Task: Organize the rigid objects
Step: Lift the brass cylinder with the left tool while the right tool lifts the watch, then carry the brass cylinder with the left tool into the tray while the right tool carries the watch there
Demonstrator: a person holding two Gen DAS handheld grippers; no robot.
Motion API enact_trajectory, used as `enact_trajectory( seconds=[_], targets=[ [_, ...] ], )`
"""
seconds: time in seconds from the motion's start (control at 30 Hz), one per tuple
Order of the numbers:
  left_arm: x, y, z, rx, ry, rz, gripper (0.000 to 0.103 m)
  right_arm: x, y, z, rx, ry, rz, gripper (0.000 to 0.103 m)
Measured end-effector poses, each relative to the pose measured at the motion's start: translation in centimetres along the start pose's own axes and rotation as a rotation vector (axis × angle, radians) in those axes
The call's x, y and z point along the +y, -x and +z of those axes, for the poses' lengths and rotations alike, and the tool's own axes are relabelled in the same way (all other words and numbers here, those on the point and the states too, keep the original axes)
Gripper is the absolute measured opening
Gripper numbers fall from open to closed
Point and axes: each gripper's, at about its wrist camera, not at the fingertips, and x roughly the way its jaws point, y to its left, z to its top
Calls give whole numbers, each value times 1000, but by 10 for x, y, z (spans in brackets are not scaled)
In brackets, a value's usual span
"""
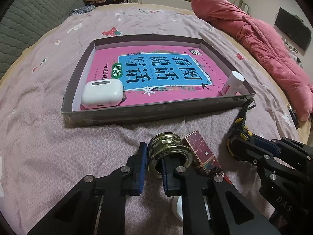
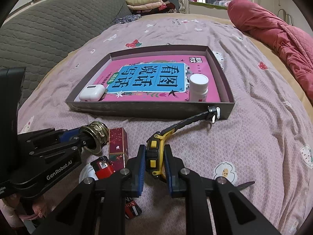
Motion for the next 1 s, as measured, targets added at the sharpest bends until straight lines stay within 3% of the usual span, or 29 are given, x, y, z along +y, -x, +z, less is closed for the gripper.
enact_trajectory(
  seconds=[1.0],
  targets=[
    [3, 46, -1, -72, 34, -10, 11, 0, 42, -3, -101, -1, 27, 17]
  ],
)
